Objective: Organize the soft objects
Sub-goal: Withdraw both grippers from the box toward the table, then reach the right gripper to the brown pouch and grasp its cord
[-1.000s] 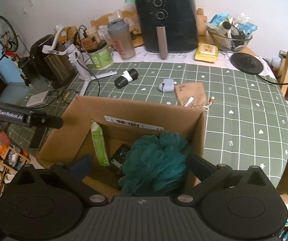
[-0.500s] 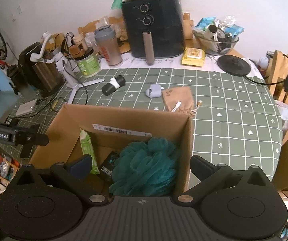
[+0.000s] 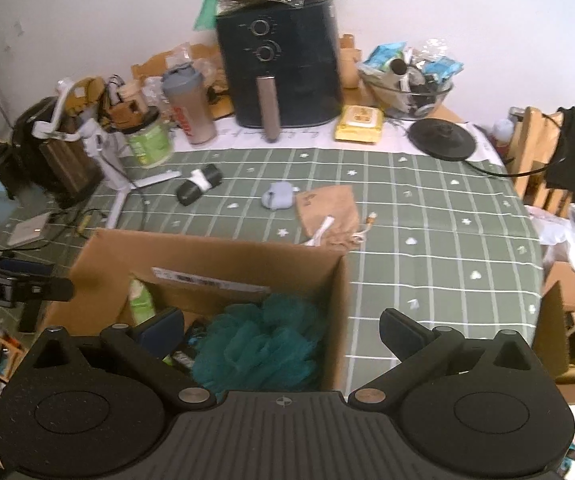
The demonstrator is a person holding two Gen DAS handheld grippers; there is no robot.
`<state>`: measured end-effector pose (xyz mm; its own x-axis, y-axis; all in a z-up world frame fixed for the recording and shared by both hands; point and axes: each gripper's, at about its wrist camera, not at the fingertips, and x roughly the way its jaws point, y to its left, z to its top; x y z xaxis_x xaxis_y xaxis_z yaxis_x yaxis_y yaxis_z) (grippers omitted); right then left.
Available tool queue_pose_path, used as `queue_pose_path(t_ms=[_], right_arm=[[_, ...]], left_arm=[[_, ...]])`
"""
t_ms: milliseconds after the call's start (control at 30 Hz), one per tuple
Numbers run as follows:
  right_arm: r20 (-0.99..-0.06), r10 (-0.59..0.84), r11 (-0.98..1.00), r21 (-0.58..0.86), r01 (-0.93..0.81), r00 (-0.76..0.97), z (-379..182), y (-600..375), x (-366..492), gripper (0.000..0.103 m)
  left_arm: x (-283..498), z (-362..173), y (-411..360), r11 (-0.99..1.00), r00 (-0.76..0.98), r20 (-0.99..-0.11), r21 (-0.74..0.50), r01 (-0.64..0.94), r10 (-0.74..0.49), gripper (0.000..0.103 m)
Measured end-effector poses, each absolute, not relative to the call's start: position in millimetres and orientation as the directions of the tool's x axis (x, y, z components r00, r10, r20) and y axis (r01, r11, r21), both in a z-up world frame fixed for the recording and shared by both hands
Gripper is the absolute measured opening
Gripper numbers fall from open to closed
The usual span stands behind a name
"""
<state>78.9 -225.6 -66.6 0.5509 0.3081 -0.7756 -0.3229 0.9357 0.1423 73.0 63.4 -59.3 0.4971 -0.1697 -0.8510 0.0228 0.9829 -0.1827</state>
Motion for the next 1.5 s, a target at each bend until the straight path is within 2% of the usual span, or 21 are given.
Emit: queue_pose_path(t_ms=[233,567,1167,1500], right_arm=[[-0.774,0.253,0.957,0.114,-0.266,0.580,-71,-237,92,0.103],[-0.749,0.244,0.941,0.028,-0.339,0.616,-70,-240,115,0.103],[-0.746,0.420,0.863,0.151,-0.483,0.517,-80,-248,184,0.102],[-0.762,0.491,0.802,0.204,-0.561,0.423,-112,-239,234,0.074]], left_arm=[[83,-57,61,0.986,0.503,-0.849,-0.161,0.045,-0.161,0.084],[100,-52,56,0.986,0.510,-0.844,-0.151,0.072,-0.167,0.084],[124,-52,45,0.986,0.515,-0.842,-0.165,0.033,-0.158,0.084],[128,-56,44,0.981,0.501,-0.851,-0.192,-0.018,-0.158,0.084]])
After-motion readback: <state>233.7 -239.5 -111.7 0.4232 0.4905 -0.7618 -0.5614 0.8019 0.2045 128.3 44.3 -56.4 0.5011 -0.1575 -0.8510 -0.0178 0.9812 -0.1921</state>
